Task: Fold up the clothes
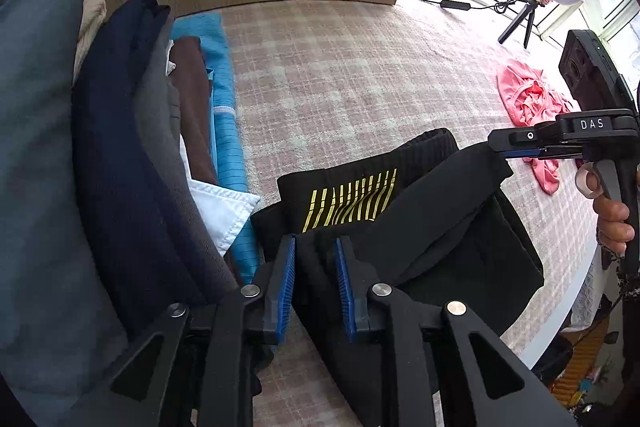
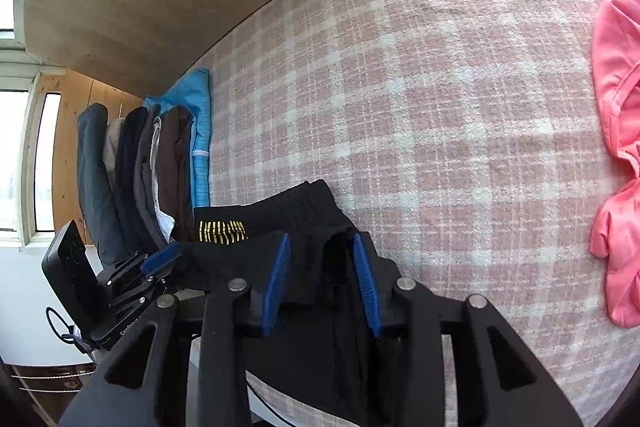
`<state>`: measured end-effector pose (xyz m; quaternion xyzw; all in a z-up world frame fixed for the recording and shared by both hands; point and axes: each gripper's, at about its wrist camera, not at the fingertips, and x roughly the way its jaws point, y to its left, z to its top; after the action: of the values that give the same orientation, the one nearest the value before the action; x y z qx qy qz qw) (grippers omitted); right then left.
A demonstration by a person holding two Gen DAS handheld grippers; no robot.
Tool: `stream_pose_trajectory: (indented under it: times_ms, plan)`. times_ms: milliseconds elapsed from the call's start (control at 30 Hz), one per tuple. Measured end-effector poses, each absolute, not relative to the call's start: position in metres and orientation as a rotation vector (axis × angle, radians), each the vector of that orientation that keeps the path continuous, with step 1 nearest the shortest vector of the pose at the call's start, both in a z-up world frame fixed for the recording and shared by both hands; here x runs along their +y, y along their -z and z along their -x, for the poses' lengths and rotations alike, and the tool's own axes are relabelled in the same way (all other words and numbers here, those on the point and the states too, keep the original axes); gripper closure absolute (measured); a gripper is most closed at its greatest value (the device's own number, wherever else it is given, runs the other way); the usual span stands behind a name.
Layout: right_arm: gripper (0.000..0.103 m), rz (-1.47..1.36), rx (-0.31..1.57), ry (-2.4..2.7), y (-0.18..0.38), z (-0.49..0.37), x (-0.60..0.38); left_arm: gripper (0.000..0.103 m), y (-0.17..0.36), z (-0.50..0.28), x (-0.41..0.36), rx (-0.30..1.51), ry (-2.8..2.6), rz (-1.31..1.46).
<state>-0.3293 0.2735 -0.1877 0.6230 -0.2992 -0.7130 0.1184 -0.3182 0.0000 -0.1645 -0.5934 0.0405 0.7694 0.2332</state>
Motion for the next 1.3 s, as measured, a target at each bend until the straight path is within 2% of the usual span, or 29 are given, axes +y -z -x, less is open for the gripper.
stream_pose_trajectory:
  times_ms: [167, 367, 567, 600, 667, 733, 800, 933, 1167, 1200, 1233, 1300]
  plan:
    - [0.070, -1.612, -0.613, 2.222, 0.133, 0.305, 0.267, 0.078, 0.142, 0.321, -0.004, 0.104, -2.199, 1.580]
    - [0.070, -1.732, -0.164, 1.972, 0.179, 0.286, 0.185, 0.078, 0.142, 0.275, 0.002, 0.180, -2.069, 1.558]
    - [0.070, -1.720, -0.243, 2.085, 0.184, 0.324, 0.208, 0.082, 0.201, 0.278, 0.030, 0.269, -2.008, 1.708]
    - [0.073, -1.717, -0.258, 2.105, 0.185, 0.330, 0.212, 0.089, 0.197, 0.287, 0.029, 0.252, -2.061, 1.698]
    - [0.073, -1.711, -0.288, 2.144, 0.186, 0.343, 0.221, 0.088, 0.175, 0.305, 0.022, 0.164, -2.214, 1.639]
    - [0.071, -1.643, -0.355, 2.227, 0.162, 0.345, 0.249, 0.089, 0.147, 0.311, 0.008, 0.079, -2.321, 1.564]
    - [0.069, -1.612, -0.359, 2.206, 0.145, 0.339, 0.268, 0.086, 0.134, 0.302, 0.001, 0.109, -2.335, 1.549]
    - [0.069, -1.686, -0.200, 2.128, 0.150, 0.292, 0.270, 0.084, 0.137, 0.264, -0.007, 0.150, -2.281, 1.588]
    - [0.067, -1.763, -0.123, 1.933, 0.187, 0.207, 0.247, 0.084, 0.177, 0.194, -0.013, 0.098, -2.157, 1.740]
    - [0.064, -1.756, -0.101, 1.931, 0.188, 0.202, 0.242, 0.084, 0.182, 0.187, -0.014, 0.077, -2.150, 1.753]
    - [0.055, -1.753, -0.062, 1.950, 0.189, 0.201, 0.239, 0.084, 0.187, 0.183, -0.016, 0.057, -2.148, 1.768]
    - [0.053, -1.759, 0.050, 2.003, 0.194, 0.200, 0.231, 0.084, 0.193, 0.178, -0.018, 0.031, -2.155, 1.791]
